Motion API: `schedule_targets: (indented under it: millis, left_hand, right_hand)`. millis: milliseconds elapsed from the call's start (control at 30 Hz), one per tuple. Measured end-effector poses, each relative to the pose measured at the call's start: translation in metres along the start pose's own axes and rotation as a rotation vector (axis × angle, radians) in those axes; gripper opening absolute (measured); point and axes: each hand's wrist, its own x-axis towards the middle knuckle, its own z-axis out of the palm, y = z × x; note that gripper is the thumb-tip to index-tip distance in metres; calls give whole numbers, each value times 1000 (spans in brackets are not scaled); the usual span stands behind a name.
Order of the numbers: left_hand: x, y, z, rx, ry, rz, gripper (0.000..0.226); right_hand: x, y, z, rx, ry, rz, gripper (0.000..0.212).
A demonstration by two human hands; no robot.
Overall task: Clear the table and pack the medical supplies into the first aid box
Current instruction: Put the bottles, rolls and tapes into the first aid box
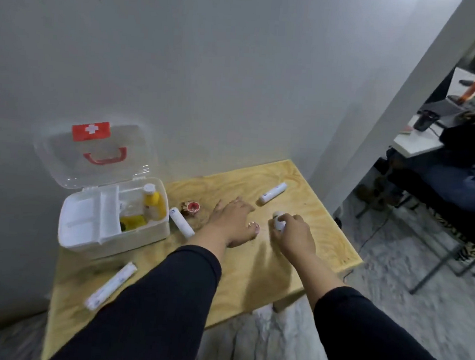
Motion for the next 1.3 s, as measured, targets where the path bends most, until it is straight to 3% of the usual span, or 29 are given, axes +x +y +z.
schedule_targets:
  millis: [133,333,500,700,800,1000,1167,1300]
  left_hand:
    - [5,17,25,5,-68,-6,54]
    - [7,19,40,27,-151,-48,52]
    - [12,24,32,43,-98,-63,55]
    - [9,20,11,75,-28,-79,56]
    - [-1,3,-6,86,-6,-120,58]
    - [-30,-38,-43,48,137,-254,57]
    - [-70,-83,-61,96,274,-373,60]
    - [-96,-121,-58,54,275,-491,70]
  right_hand:
    - [-8,25,25,33,-37,16,37]
    - [-5,32,29,160,69,44,32]
    - [10,26,-5,201,182,-41,30]
    - [26,6,-27,326,123,-122,31]
    - [28,-20,-33,421,128,-215,30]
    - [22,-108,-37,446,143,-454,8]
    - [0,-180,-21,521,108,-610,13]
    - [-16,-219,-1,615,33,-617,12]
